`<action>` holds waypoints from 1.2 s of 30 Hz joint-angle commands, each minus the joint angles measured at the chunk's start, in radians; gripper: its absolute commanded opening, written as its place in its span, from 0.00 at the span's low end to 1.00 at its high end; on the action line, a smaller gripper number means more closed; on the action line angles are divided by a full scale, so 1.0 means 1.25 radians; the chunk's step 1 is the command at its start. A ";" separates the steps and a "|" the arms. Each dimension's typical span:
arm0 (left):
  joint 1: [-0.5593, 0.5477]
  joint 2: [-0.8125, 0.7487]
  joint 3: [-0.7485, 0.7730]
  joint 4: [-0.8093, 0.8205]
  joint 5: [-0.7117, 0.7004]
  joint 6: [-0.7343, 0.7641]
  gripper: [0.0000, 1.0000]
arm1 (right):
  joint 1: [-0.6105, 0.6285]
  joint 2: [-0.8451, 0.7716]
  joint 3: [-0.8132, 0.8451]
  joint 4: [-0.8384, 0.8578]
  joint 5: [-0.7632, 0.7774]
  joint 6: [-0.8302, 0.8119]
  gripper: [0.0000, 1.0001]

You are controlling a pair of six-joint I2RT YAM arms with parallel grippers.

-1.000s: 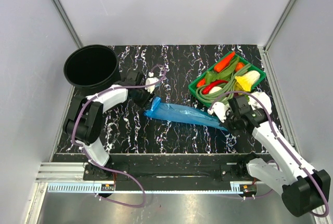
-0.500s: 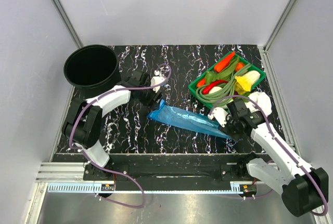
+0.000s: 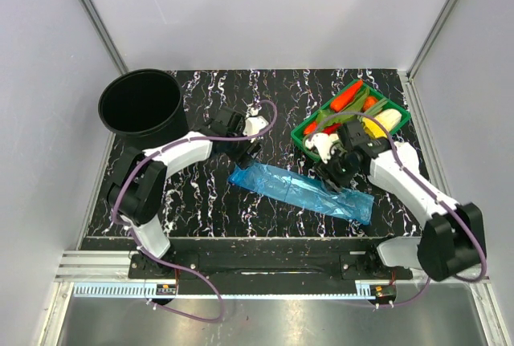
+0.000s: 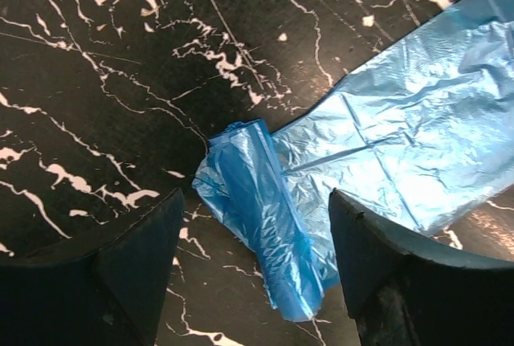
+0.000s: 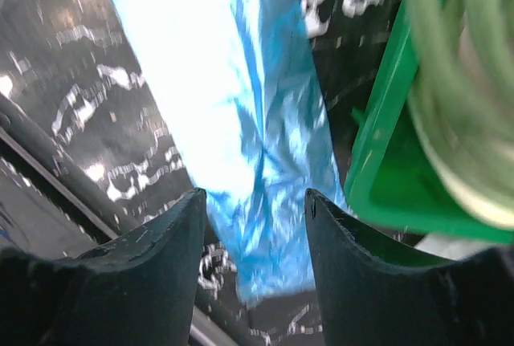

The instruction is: Put the trash bags into the trash bin

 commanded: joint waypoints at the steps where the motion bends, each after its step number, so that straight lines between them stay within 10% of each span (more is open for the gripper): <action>1: -0.001 0.014 0.033 0.033 -0.059 0.037 0.75 | 0.002 0.101 0.106 0.115 -0.115 0.081 0.58; 13: -0.002 0.092 0.106 -0.034 -0.019 0.011 0.66 | 0.053 0.382 0.300 0.172 -0.212 0.207 0.55; 23: -0.016 0.087 0.081 -0.039 -0.027 -0.015 0.59 | 0.116 0.408 0.177 0.242 -0.182 0.165 0.24; 36: -0.006 0.083 0.072 -0.064 0.008 -0.002 0.00 | 0.152 0.392 0.051 0.303 -0.058 0.066 0.06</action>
